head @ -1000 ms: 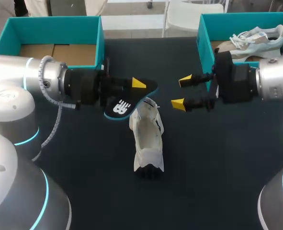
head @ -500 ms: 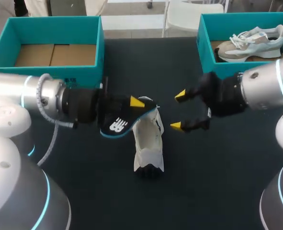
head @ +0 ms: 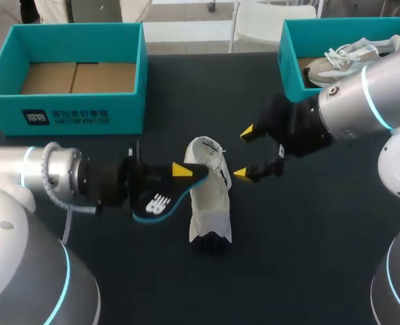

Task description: Take the shoe out of the shoebox, open the shoe tongue, remove and reinsert the insole, then place the shoe into the shoebox

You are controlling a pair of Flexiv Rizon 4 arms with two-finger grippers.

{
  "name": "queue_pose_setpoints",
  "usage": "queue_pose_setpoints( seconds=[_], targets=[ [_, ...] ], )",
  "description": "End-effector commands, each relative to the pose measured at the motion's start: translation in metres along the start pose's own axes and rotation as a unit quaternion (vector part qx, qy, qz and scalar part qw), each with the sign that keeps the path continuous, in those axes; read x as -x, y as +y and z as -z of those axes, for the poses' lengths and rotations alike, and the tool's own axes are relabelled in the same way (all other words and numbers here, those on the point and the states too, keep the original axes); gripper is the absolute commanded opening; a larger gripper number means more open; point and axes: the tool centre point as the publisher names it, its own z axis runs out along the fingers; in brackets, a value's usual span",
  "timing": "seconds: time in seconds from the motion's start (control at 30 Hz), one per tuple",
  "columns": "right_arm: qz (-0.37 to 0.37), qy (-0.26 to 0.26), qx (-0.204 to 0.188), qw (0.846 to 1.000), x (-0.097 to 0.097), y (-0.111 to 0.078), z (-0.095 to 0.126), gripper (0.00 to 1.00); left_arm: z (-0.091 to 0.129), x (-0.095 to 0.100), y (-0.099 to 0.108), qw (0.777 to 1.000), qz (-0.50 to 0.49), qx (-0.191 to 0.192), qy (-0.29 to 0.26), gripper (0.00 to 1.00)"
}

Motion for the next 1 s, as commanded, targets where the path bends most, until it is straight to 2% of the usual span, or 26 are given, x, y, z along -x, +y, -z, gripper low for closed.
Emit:
queue_pose_setpoints(
  seconds=[0.03,0.13,0.27,0.5,1.0],
  targets=[
    [0.026,-0.029,-0.036,0.999,-0.002,-0.006,-0.012,1.0,-0.006,-0.017,0.011,1.0,-0.003,0.014,-0.014,0.0],
    [0.048,-0.034,-0.066,0.996,-0.005,-0.013,-0.018,1.0,-0.008,-0.024,0.016,1.0,0.006,0.011,-0.022,0.0],
    [0.059,-0.006,-0.088,0.994,-0.009,-0.023,-0.028,1.0,-0.013,-0.031,0.016,1.0,0.01,0.012,-0.022,0.0],
    [0.105,-0.014,-0.121,0.987,-0.01,-0.029,-0.043,1.0,-0.017,-0.034,0.013,1.0,0.01,0.017,-0.022,0.0],
    [0.135,0.011,-0.127,0.983,-0.01,-0.035,-0.069,1.0,-0.021,-0.031,0.012,1.0,0.013,0.02,-0.016,0.0]
  ],
)
